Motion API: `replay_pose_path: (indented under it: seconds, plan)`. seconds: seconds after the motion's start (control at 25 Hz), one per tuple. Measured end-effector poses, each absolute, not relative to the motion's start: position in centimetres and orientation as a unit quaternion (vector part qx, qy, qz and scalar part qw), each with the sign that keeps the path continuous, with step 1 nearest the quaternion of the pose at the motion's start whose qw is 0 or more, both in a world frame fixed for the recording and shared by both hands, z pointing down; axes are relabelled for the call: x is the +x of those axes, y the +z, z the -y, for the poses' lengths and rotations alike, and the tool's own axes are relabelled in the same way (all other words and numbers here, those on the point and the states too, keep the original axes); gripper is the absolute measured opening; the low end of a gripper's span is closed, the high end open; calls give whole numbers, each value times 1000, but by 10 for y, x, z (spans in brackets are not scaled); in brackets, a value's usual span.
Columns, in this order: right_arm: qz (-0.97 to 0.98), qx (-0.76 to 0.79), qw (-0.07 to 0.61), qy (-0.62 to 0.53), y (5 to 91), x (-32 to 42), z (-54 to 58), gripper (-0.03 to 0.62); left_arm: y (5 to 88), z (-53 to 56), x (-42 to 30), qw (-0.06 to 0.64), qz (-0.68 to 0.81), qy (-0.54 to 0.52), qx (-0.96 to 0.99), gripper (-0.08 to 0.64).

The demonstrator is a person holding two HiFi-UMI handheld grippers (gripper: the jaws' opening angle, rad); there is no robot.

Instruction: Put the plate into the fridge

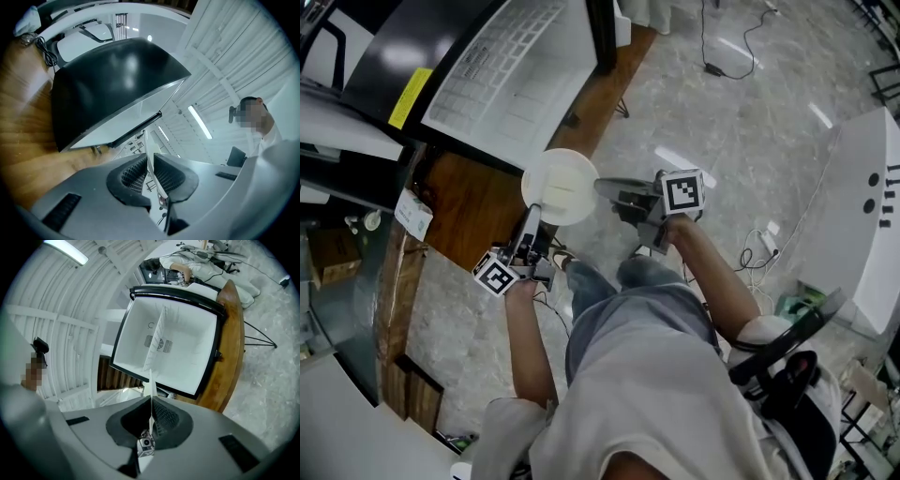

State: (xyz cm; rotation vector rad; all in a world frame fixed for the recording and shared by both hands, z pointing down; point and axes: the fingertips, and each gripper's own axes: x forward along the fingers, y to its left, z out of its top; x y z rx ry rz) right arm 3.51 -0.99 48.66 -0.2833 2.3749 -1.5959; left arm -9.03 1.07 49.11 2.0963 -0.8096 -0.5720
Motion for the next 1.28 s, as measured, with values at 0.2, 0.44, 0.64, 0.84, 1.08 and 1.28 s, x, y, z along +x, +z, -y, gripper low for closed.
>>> replay_pose_path:
  seconds: [0.2,0.44,0.64,0.84,1.08,1.28]
  plan:
    - [-822,-87,145,-544,458,80,37,21,455,14,-46,364,347,-245,829,54]
    - [-829,-61,148,-535,417,122,84,21,410,50,-1,307,390,-261,828,54]
    - [-828,-34,145,-541,390,153,159,21,377,115,31,286,437,-280,805,55]
    - [-830,8,122,-545,373,157,246,21,360,190,41,245,511,-277,776,55]
    - [-818,55,106,-563,364,130,308,21,345,238,21,203,599,-288,719,55]
    - [-801,60,96,-588,365,115,347,21,344,271,6,183,670,-262,670,58]
